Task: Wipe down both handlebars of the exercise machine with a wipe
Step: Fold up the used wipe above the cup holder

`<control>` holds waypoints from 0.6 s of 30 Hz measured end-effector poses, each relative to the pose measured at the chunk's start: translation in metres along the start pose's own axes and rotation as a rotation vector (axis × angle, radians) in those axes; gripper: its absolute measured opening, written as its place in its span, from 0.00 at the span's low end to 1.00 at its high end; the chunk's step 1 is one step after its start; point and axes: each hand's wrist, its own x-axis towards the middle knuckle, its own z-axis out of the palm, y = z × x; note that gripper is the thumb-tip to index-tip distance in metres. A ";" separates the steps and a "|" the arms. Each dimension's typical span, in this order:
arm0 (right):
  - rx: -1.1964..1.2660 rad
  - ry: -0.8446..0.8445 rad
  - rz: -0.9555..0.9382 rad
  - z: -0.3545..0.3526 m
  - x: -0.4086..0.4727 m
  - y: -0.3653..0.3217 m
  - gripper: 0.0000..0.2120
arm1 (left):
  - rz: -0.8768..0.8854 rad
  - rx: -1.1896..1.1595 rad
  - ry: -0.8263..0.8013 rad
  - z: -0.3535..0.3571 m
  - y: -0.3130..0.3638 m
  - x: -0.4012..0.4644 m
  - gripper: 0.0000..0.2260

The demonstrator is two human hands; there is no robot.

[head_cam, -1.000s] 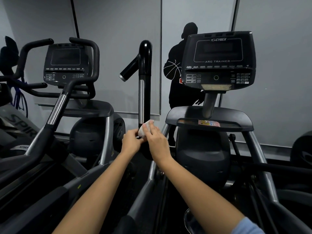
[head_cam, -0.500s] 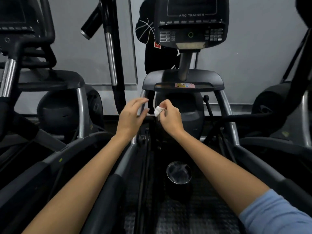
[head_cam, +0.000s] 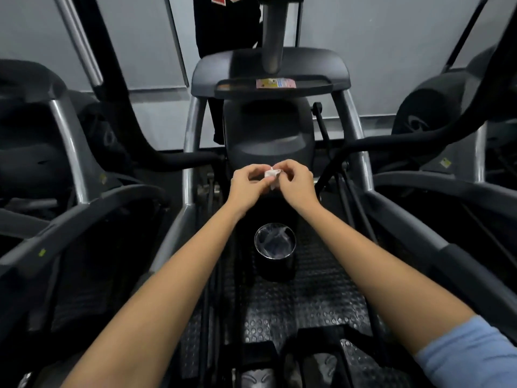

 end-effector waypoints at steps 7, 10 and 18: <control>0.011 -0.067 0.102 0.009 0.049 0.085 0.07 | -0.256 -0.127 0.085 0.048 -0.068 0.071 0.14; -0.043 -0.102 0.146 0.018 0.074 0.126 0.07 | -0.337 -0.083 0.089 0.060 -0.103 0.102 0.15; -0.162 -0.260 0.356 0.062 0.122 0.241 0.07 | -0.510 0.098 0.124 0.086 -0.215 0.156 0.10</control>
